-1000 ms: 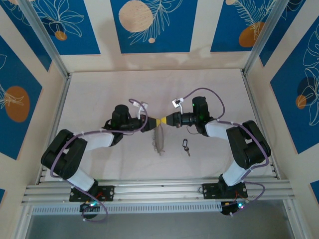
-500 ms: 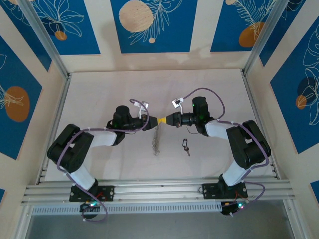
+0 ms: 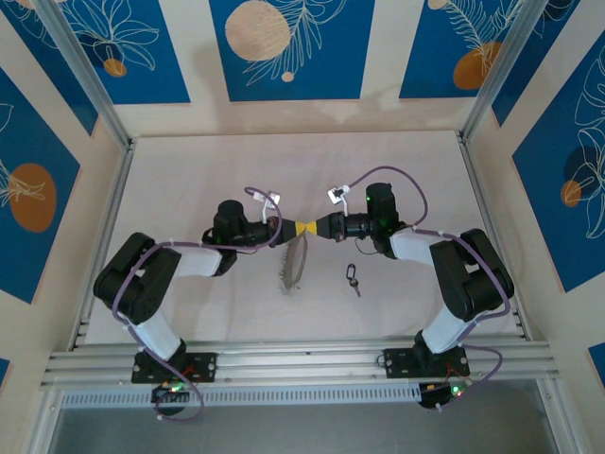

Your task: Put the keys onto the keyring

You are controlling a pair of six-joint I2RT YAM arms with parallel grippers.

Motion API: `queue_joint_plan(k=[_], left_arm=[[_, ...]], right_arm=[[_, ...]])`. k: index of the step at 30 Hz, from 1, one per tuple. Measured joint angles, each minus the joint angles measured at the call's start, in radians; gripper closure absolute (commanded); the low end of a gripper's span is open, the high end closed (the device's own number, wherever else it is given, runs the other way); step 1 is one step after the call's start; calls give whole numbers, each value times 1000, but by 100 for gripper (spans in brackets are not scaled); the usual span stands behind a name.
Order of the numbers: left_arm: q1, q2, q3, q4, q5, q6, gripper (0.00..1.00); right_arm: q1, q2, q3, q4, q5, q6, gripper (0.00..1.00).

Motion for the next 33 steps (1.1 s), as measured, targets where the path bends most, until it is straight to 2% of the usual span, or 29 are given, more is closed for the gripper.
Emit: queue_joint_plan(k=[2, 4, 7, 10, 12, 15, 18, 19, 25, 33], left_arm=[[0, 0, 0, 1, 0, 1, 100], [0, -1, 0, 1, 11, 2, 100], [0, -22, 0, -16, 19, 26, 100], [0, -74, 0, -61, 21, 65, 100], [0, -116, 1, -98, 23, 98, 100], [0, -166, 19, -159, 23, 147, 100], [0, -197, 51, -216, 23, 191, 100], [0, -206, 63, -232, 23, 206, 100], [0, -245, 124, -328, 24, 278, 100], [0, -260, 200, -401, 51, 327, 100]], right_arm=[[-7, -1, 0, 0, 0, 21, 73], [-19, -12, -3, 5, 10, 43, 60], [-66, -84, -33, -3, 35, 68, 50], [-102, -190, -47, -43, 73, 76, 45], [-103, -262, -47, -72, 103, 76, 43], [-93, -349, -47, -134, 161, 74, 33], [-88, -411, -48, -203, 229, 76, 17], [-86, -428, -50, -226, 253, 75, 1], [-67, -509, -51, -338, 387, 74, 1], [-53, -527, -48, -385, 462, 92, 1]])
